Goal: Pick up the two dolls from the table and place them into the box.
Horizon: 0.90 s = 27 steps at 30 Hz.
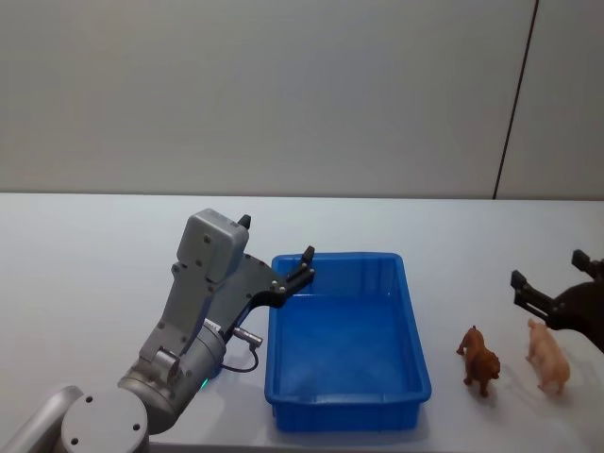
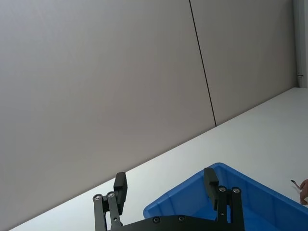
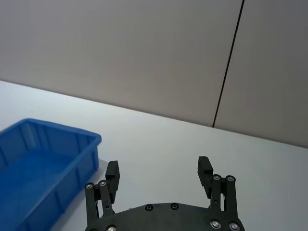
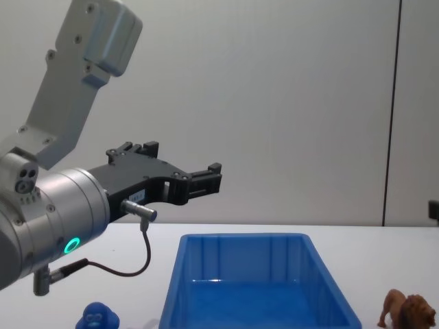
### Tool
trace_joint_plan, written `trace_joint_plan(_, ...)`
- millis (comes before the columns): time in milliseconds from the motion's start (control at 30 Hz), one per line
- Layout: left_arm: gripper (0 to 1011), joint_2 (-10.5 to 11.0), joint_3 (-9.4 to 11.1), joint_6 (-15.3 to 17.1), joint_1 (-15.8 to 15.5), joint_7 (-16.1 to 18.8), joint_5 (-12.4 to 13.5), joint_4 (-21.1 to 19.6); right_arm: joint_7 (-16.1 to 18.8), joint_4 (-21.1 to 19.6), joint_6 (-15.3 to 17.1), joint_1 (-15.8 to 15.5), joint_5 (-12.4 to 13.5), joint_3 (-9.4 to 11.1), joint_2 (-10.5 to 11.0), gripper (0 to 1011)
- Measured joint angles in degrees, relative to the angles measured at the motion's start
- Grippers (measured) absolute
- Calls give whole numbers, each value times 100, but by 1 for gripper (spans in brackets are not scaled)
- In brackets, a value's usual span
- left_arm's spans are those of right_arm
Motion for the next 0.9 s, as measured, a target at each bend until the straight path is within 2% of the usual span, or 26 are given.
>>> trace_joint_plan(433, 1001, 0, 0, 0, 0, 0, 0, 0, 333, 293, 305, -25, -144, 127, 217, 1001)
trace_joint_plan(900, 1001, 0, 0, 0, 0, 0, 0, 0, 608, 368, 661, -191, -270, 166, 364, 1001)
